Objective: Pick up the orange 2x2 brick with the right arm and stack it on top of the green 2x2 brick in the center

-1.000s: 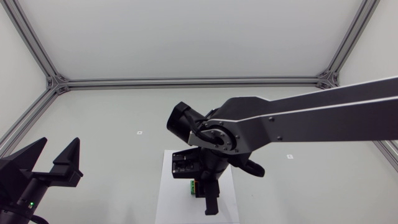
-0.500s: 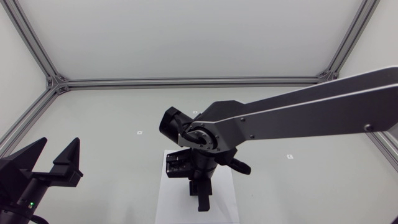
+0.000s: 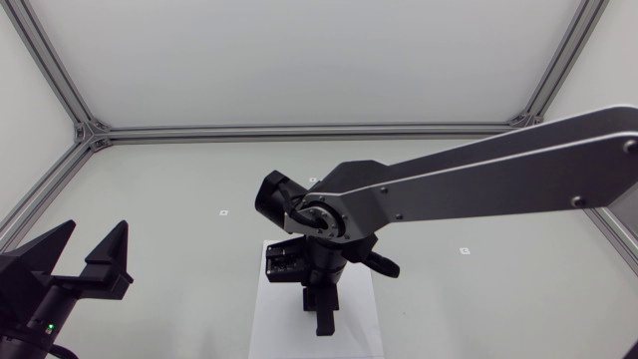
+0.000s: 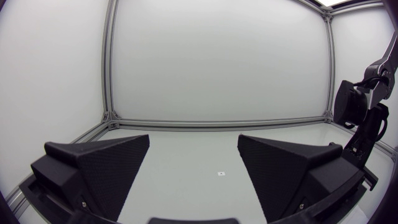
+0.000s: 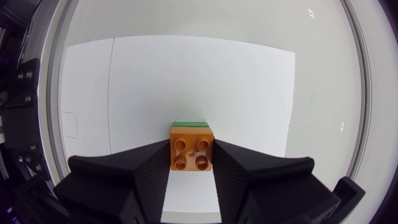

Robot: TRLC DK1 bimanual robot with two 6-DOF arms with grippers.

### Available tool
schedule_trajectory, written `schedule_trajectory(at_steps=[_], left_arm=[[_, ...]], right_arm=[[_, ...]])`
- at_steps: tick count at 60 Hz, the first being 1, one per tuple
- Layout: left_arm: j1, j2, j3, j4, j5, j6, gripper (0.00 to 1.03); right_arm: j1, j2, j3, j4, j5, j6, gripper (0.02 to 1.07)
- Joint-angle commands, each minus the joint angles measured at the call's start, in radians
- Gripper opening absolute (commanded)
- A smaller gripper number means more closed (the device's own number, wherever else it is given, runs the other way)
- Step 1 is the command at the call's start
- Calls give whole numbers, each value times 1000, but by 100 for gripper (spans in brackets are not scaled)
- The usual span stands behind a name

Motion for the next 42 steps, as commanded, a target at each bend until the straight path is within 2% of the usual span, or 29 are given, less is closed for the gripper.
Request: schedule_trajectory(at_steps=[1,17,26,36,42], left_arm=[[3,-8,-41,-15,4,13,99],[3,-8,-41,-15,4,13,99],[3,-8,-41,-14,4,13,99],[3,-8,-41,-15,4,13,99],[3,-8,-41,-15,4,13,99]], right_arm=[[0,45,12,-21,12,-3,8],[3,121,56,-106,28,4,8],[-24,144,64,-146,-8,-14,8],[-41,138,38,-150,-65,-31,8],[-39,118,9,-124,-65,-25,8]])
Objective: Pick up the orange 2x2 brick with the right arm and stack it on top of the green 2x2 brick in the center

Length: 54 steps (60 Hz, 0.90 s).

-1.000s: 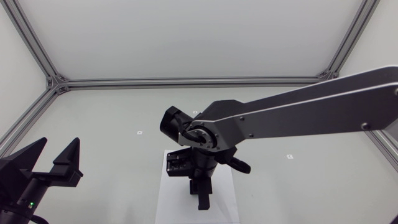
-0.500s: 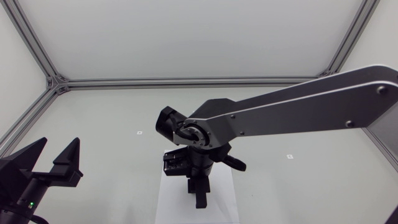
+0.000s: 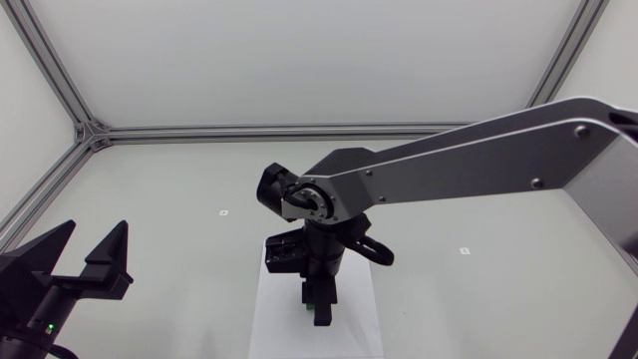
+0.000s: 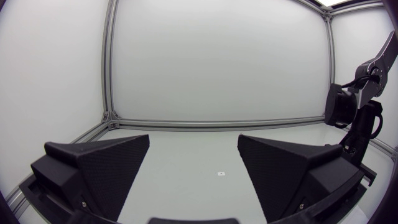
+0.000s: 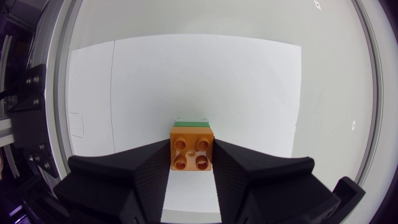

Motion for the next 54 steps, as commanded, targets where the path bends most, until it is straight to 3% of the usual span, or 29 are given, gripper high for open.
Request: schedule_trajectory(at_steps=[1,22,31,42,54], left_arm=[[3,-8,-41,-13,4,13,99],[3,-8,-41,-15,4,13,99],[3,-8,-41,-15,4,13,99],[3,-8,-41,-15,4,13,99],[3,-8,-41,-13,4,13,99]], right_arm=[[1,42,-84,-15,-2,-8,8],[32,62,-56,-6,73,41,8],[7,83,-38,-15,61,21,8],[-16,66,-55,-6,-29,-13,8],[-7,63,-95,54,20,3,8]])
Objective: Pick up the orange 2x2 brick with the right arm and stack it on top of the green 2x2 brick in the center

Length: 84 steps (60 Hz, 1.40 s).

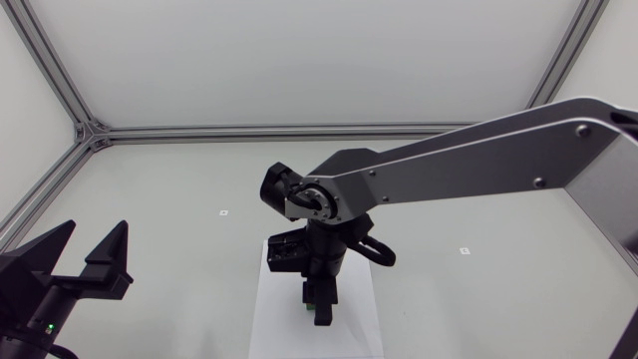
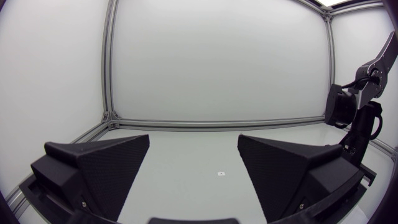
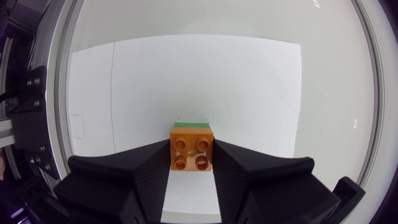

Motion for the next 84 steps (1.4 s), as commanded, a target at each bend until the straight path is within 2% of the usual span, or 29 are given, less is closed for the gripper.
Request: schedule_trajectory(at_steps=[1,18,38,55,66,84], left_arm=[[3,-8,-41,-15,4,13,99],[3,-8,-41,-13,4,13,99],[3,-8,-41,-13,4,13,99],[3,-8,-41,-15,4,13,99],[3,-8,-41,-13,4,13,99],[3,-8,-41,-15,4,13,99]], right_arm=[[9,65,-82,29,34,-4,8],[32,76,-71,33,84,21,8],[23,88,-106,76,80,27,8],[27,65,-100,63,83,27,8],[23,60,-80,41,83,27,34],[20,48,-60,18,83,30,49]])
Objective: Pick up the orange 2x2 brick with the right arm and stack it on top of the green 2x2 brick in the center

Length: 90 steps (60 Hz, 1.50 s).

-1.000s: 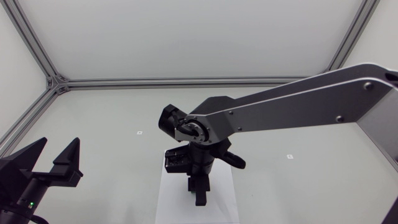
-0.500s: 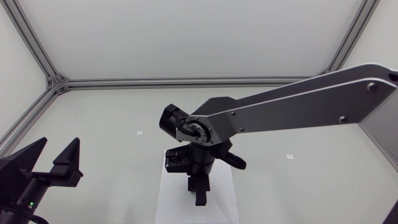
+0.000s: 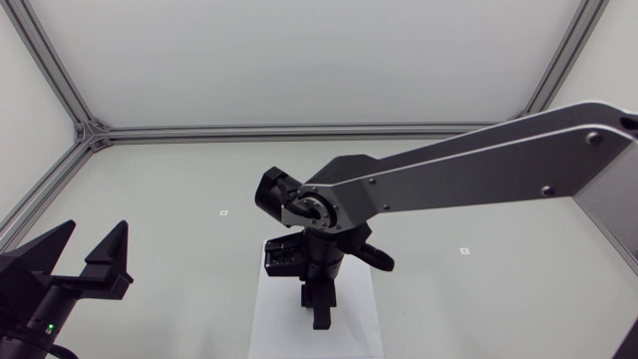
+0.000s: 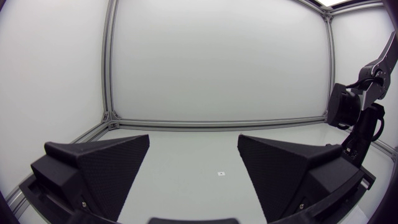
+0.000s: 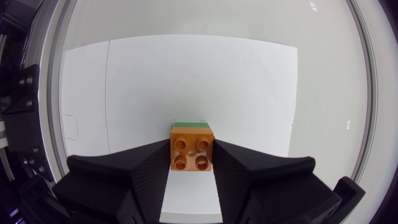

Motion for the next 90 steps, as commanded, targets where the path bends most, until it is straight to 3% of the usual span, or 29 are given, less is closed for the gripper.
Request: schedule_trajectory(at_steps=[1,18,33,43,53,90], left_arm=[[2,-8,-41,-13,4,13,99],[2,-8,-41,-15,4,13,99],[2,-8,-41,-13,6,13,99],[2,-8,-41,-15,4,13,99],[2,-8,-41,-15,4,13,99],[2,-8,-41,-15,4,13,99]], right_arm=[[-7,63,-36,-17,25,23,50],[-7,54,-27,-32,25,24,57],[-7,45,-16,-40,19,30,56],[-8,48,-21,-37,13,30,41],[-7,48,-16,-32,8,33,35],[-4,58,21,-25,8,44,32]])
